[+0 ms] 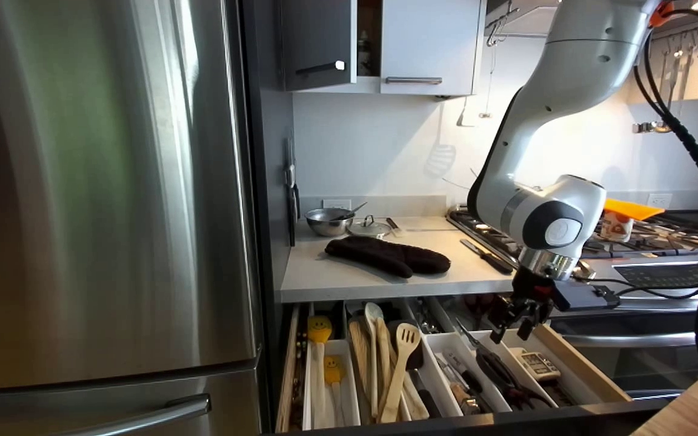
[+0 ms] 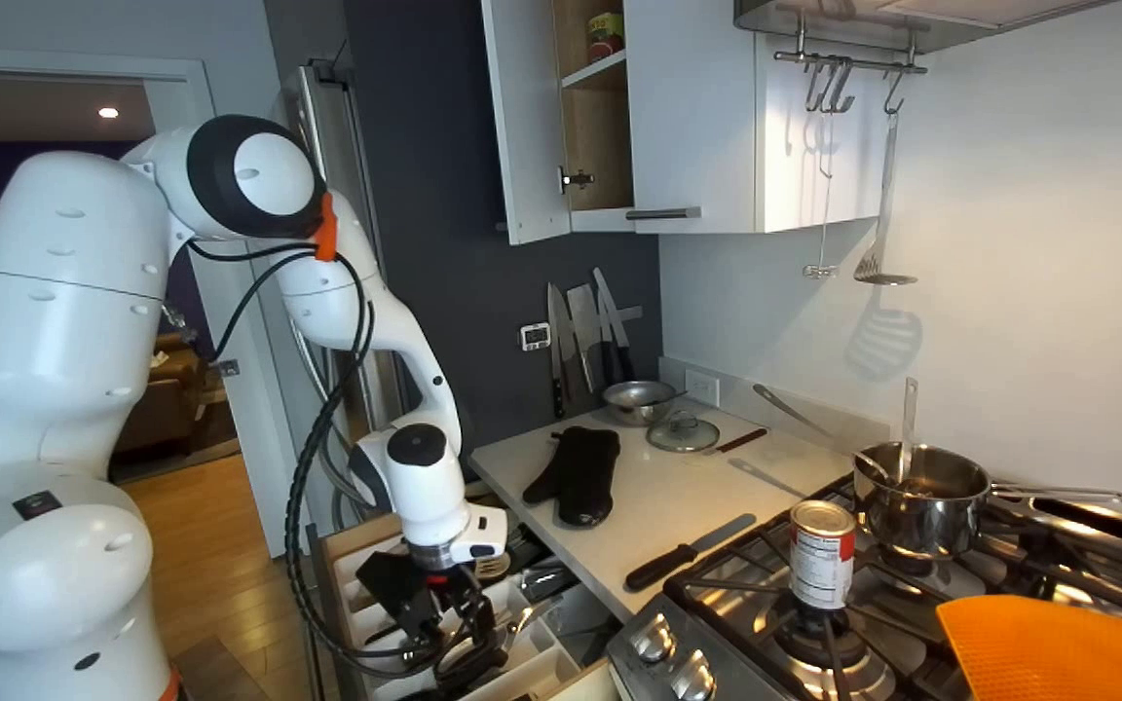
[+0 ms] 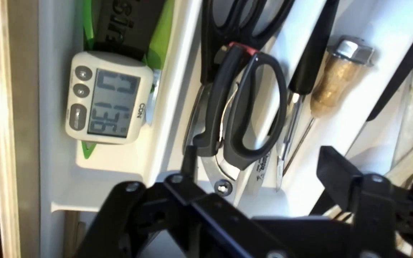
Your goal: Move one scissors in the drawer forwards
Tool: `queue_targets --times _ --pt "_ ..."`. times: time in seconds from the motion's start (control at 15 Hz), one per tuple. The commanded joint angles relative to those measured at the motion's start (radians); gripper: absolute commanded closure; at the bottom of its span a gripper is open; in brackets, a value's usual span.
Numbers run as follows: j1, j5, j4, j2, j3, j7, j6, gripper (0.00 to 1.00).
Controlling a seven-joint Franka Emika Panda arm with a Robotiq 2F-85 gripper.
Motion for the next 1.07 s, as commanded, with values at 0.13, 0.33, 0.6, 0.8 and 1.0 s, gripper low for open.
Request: queue_targets --times 0.13,0.33,0.6,0.8,1.0 --pt "-0.022 -0.29 -0.116 -0.177 -0.001 0.337 0.0 0.0" --pt "-0.008 -0.519 -0.169 -0.231 -0.035 0.537 -0.003 0.0" --pt "0.017 -0.799 -0.157 -0.223 -0.111 0.75 -0.004 0.0" --pt "0.045 -1.001 -0.156 -0.25 -0.196 0.872 -0.028 0.0" --pt "0.075 -1.218 -0.185 -0.31 -0.289 0.99 -0.056 0.0"
